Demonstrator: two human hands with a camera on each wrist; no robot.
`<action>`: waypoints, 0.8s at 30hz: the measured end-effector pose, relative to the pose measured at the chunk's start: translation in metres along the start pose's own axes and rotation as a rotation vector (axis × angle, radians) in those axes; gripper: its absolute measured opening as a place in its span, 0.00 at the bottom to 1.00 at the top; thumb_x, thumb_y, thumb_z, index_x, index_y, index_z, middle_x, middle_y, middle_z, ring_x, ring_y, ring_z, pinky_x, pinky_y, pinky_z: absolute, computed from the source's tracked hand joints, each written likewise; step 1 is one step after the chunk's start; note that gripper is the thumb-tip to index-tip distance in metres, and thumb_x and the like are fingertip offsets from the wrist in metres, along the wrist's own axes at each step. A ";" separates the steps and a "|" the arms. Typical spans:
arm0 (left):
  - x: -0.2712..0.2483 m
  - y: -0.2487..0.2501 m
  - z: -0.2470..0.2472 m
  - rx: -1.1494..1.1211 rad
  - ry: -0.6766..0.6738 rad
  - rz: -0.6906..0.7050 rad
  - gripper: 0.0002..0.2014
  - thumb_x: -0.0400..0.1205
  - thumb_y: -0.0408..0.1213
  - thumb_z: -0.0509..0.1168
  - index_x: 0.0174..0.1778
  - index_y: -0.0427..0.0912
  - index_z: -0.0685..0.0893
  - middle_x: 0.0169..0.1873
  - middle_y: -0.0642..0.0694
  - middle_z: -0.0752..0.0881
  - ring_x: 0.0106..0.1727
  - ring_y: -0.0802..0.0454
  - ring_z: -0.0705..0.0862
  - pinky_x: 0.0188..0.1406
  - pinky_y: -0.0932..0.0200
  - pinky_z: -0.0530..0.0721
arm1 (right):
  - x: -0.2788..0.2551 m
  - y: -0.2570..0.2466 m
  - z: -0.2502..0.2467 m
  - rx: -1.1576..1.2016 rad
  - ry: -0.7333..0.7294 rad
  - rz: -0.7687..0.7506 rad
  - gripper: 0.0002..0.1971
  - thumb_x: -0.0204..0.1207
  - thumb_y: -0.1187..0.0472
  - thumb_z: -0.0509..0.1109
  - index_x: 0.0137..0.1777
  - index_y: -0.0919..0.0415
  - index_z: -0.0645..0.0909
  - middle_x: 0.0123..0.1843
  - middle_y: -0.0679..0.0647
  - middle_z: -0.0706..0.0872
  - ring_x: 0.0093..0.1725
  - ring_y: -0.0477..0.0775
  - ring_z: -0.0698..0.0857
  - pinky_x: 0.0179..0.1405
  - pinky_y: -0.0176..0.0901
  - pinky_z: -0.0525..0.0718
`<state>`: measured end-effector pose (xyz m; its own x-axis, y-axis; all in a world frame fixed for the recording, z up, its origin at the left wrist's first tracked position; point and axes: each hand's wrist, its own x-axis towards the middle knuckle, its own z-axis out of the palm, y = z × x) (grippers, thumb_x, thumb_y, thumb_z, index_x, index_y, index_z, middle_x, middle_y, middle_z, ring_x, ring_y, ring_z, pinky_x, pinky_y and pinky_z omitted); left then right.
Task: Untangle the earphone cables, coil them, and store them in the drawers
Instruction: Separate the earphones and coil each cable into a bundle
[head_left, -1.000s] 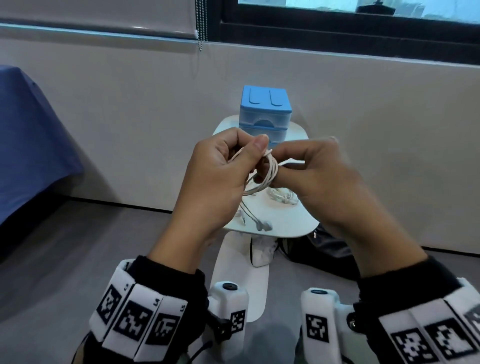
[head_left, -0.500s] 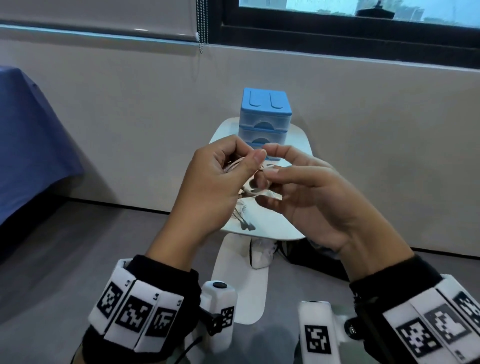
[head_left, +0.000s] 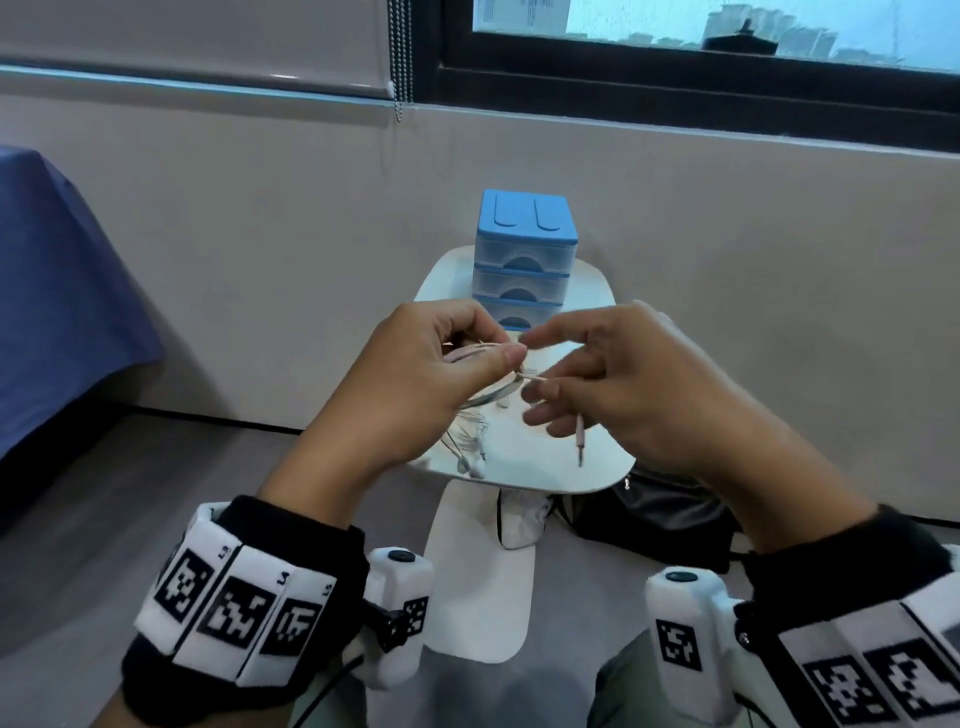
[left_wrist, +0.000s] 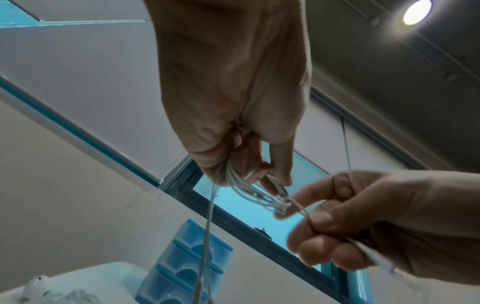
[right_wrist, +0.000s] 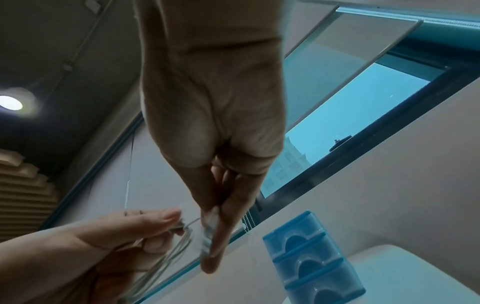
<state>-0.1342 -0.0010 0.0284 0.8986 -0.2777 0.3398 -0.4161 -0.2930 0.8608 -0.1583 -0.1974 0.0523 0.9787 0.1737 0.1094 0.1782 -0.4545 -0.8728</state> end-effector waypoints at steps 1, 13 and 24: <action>0.001 -0.001 0.000 0.018 0.008 -0.012 0.06 0.82 0.44 0.76 0.41 0.48 0.91 0.36 0.49 0.91 0.41 0.48 0.89 0.50 0.47 0.86 | -0.001 0.000 -0.003 -0.046 0.008 0.022 0.16 0.80 0.77 0.72 0.65 0.66 0.84 0.43 0.65 0.93 0.42 0.57 0.95 0.46 0.50 0.94; 0.002 -0.006 0.027 -0.321 0.012 -0.154 0.10 0.88 0.39 0.69 0.40 0.42 0.88 0.23 0.50 0.72 0.26 0.52 0.63 0.26 0.56 0.62 | 0.012 0.028 0.016 -0.052 0.198 -0.112 0.10 0.73 0.68 0.81 0.37 0.52 0.89 0.36 0.51 0.92 0.35 0.55 0.87 0.39 0.52 0.87; 0.006 -0.011 0.029 -0.340 0.209 -0.016 0.13 0.88 0.37 0.69 0.44 0.30 0.82 0.26 0.48 0.81 0.28 0.54 0.79 0.35 0.54 0.82 | 0.005 0.014 0.020 0.980 -0.143 0.147 0.20 0.67 0.75 0.69 0.56 0.57 0.73 0.43 0.61 0.89 0.44 0.57 0.87 0.42 0.46 0.74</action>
<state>-0.1287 -0.0263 0.0100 0.9281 -0.0735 0.3650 -0.3635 0.0334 0.9310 -0.1532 -0.1854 0.0315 0.9512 0.3067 -0.0336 -0.1698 0.4294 -0.8870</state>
